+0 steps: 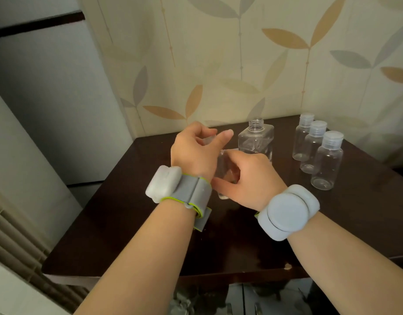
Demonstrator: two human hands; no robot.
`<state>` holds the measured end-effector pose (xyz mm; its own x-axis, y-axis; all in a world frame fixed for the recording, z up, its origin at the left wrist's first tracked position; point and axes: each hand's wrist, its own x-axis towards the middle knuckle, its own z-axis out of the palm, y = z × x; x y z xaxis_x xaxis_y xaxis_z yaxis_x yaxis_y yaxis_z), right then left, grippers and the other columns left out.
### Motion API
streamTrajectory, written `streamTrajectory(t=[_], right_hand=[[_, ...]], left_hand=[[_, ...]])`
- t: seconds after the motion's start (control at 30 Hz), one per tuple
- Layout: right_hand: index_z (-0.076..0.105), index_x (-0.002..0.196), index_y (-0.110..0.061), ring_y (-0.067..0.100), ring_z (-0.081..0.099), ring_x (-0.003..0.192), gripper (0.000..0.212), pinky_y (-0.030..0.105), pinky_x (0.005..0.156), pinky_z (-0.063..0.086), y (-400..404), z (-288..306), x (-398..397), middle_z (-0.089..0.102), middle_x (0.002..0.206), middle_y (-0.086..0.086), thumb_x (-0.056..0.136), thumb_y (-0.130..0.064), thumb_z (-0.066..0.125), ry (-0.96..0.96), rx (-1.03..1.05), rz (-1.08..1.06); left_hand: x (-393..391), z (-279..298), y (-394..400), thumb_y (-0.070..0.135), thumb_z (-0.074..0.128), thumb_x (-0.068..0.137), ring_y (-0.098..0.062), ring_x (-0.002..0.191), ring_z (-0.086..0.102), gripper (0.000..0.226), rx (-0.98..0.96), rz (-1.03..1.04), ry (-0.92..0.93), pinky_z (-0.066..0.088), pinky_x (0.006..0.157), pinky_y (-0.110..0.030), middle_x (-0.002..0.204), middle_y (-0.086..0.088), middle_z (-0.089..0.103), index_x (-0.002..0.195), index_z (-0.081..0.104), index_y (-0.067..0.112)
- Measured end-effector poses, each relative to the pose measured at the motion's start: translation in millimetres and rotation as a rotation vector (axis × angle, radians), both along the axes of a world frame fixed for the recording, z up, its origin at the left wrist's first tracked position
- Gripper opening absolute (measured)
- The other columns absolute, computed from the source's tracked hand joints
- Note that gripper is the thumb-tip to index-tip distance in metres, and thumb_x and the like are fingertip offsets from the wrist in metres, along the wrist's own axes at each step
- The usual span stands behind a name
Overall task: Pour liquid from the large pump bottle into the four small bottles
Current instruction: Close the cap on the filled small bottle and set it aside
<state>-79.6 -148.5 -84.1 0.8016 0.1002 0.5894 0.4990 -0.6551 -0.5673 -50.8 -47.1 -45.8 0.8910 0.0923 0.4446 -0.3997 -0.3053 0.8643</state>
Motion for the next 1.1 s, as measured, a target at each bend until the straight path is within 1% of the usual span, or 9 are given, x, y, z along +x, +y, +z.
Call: streamTrajectory(t=[0.1,0.23,0.3,0.43,0.53,0.67,0.83,0.97,1.1], right_hand=[[0.044,0.069,-0.028,-0.006,0.049,0.052,0.029,0.008,0.053,0.035,-1.6,0.6,0.1,0.043,0.053,-0.017,0.071,-0.029,0.073,-0.020,0.048,-0.014],[0.057,0.075,-0.013,0.003,0.046,0.051,0.024,0.013,0.051,0.034,-2.8,-1.5,1.2,0.055,0.056,-0.005,0.071,-0.030,0.073,0.007,0.157,0.022],[0.062,0.083,-0.009,0.004,0.045,0.050,0.028,0.013,0.051,0.034,-1.2,-1.9,1.8,0.058,0.060,0.000,0.071,-0.033,0.072,0.021,0.142,0.024],[0.060,0.079,-0.009,0.000,0.046,0.048,0.029,0.007,0.054,0.035,-0.2,-1.1,1.6,0.046,0.053,-0.014,0.071,-0.033,0.073,0.016,0.067,-0.021],[0.055,0.078,-0.014,-0.003,0.040,0.049,0.024,0.004,0.057,0.035,0.8,0.1,-0.3,0.040,0.054,-0.018,0.072,-0.030,0.073,-0.009,0.006,-0.015],[0.057,0.092,-0.011,-0.001,0.038,0.055,0.030,0.007,0.052,0.033,1.9,1.6,-0.1,0.037,0.059,-0.021,0.074,-0.031,0.070,0.011,-0.051,-0.026],[0.056,0.084,-0.016,-0.003,0.047,0.051,0.026,0.004,0.056,0.035,0.8,-2.0,1.2,0.044,0.057,-0.019,0.072,-0.033,0.071,0.015,0.073,-0.016],[0.060,0.088,-0.013,-0.013,0.049,0.060,0.030,0.003,0.057,0.034,1.1,-4.2,3.5,0.043,0.054,-0.018,0.071,-0.036,0.071,0.032,0.076,0.004],[0.055,0.084,-0.018,-0.014,0.049,0.060,0.030,0.001,0.058,0.034,2.4,-3.8,2.9,0.042,0.057,-0.020,0.070,-0.037,0.073,0.021,0.054,-0.004]], left_hand=[[-1.3,1.7,-4.3,0.027,0.073,0.074,0.002,0.048,0.048,0.024,0.045,0.005,-0.068,0.038,0.051,-0.008,0.050,0.013,0.047,0.061,0.053,0.031],[1.6,4.8,0.5,0.011,0.055,0.089,-0.013,0.064,0.059,0.023,-0.058,-0.192,0.050,0.050,0.075,-0.032,0.070,0.004,0.063,0.069,0.053,0.024],[4.6,3.2,4.3,0.010,0.048,0.092,-0.012,0.069,0.059,0.024,-0.065,-0.251,0.083,0.049,0.077,-0.030,0.076,0.003,0.063,0.071,0.050,0.021],[4.7,3.4,7.4,0.043,0.059,0.083,0.001,0.058,0.046,0.033,-0.026,-0.243,0.129,0.038,0.057,-0.005,0.059,0.015,0.051,0.061,0.044,0.023],[2.6,3.9,5.5,0.063,0.072,0.055,-0.010,0.061,0.053,0.046,0.074,-0.031,0.076,0.047,0.066,-0.026,0.056,0.014,0.053,0.056,0.046,0.025],[-1.2,7.2,0.3,0.048,0.076,0.063,-0.015,0.059,0.053,0.038,0.231,0.155,-0.035,0.047,0.067,-0.032,0.052,0.013,0.047,0.056,0.045,0.025],[2.9,8.9,2.9,0.028,0.075,0.072,-0.011,0.059,0.056,0.027,0.139,-0.015,0.014,0.046,0.059,-0.019,0.060,0.008,0.056,0.061,0.050,0.028],[5.1,11.1,12.0,0.014,0.061,0.085,-0.020,0.076,0.062,0.019,0.102,-0.198,0.104,0.050,0.086,-0.036,0.074,0.000,0.065,0.070,0.053,0.022],[4.4,15.1,10.4,0.034,0.054,0.088,-0.024,0.079,0.055,0.027,0.184,-0.091,0.135,0.043,0.075,-0.031,0.072,0.000,0.057,0.066,0.047,0.020]])
